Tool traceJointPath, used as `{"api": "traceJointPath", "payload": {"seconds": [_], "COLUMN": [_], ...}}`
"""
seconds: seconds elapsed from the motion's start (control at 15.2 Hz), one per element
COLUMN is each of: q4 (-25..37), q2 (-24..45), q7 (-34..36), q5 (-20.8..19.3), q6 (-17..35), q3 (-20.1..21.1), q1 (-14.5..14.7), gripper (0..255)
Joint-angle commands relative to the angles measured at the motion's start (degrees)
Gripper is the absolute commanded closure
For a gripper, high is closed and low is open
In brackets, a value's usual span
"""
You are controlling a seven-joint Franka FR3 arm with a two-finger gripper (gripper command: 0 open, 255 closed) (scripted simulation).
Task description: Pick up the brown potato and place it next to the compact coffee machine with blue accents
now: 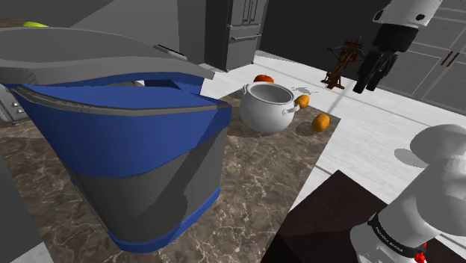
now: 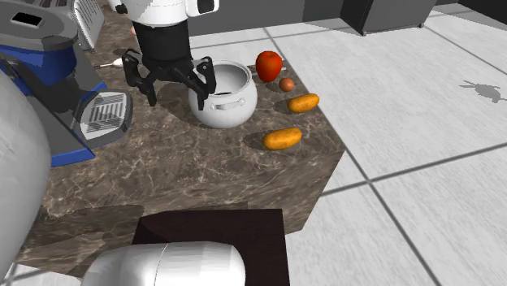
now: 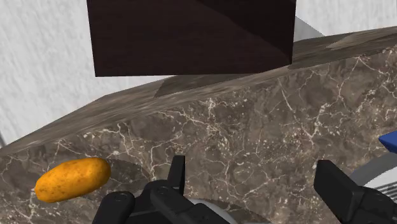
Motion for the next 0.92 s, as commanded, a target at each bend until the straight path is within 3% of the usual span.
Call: {"api": "traceJointPath", "payload": {"seconds": [0.0, 0.86], "q4": [0.0, -8.47], "q2": [0.0, 13.93], "q7": [0.0, 14.71], "q5": [0.0, -0.68], "q6": [0.0, 24.71], "q3": [0.0, -2.58], "q1": [0.0, -9.67], "gripper": [0, 0]}}
